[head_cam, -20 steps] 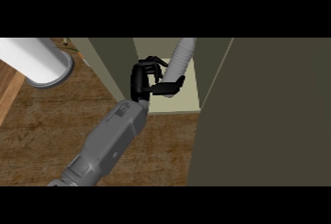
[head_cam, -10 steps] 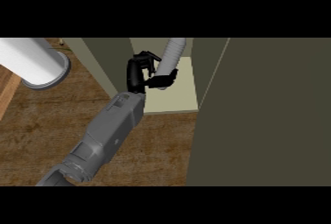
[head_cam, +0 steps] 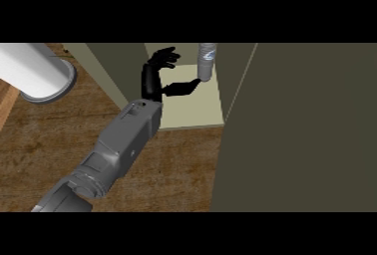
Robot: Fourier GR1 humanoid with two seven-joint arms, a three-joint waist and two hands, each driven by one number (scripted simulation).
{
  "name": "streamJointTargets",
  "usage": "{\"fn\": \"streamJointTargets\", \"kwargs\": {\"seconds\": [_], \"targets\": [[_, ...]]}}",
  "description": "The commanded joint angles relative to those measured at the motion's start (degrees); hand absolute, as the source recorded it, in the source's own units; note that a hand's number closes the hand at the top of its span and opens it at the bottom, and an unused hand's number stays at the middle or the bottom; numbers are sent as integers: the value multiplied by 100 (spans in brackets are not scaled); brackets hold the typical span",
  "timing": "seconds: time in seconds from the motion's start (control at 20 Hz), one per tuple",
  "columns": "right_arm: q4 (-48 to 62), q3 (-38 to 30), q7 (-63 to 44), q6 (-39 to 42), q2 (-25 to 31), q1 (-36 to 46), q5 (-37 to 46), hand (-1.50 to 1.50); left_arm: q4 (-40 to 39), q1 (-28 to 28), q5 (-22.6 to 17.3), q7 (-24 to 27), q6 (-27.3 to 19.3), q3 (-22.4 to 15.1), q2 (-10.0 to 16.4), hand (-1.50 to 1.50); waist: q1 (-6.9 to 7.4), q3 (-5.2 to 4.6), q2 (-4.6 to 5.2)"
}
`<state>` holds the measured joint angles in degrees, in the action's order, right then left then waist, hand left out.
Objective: Pick up the bottled water, place it into the cabinet and close the cabinet
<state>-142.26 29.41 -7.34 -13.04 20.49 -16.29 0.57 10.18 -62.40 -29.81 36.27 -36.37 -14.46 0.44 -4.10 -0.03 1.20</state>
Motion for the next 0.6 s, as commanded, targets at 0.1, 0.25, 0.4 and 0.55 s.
{"fn": "streamJointTargets", "kwargs": {"seconds": [0.1,0.25,0.4,0.55], "targets": [[-296,-3,47,157,35,-225,-259,-150,-281,-181,-52,198,191,225,141,-150,-56,-1,37],[-396,42,-19,156,-8,-160,-307,-150,-275,-423,-153,52,61,340,-42,-150,-88,-2,36],[-331,-145,95,235,70,-237,-330,-150,-270,-197,-217,237,271,410,-42,-150,-99,0,32],[-306,180,-21,163,-101,-181,-122,-150,-296,-260,25,347,241,192,-41,-150,-19,-3,-8]]}}
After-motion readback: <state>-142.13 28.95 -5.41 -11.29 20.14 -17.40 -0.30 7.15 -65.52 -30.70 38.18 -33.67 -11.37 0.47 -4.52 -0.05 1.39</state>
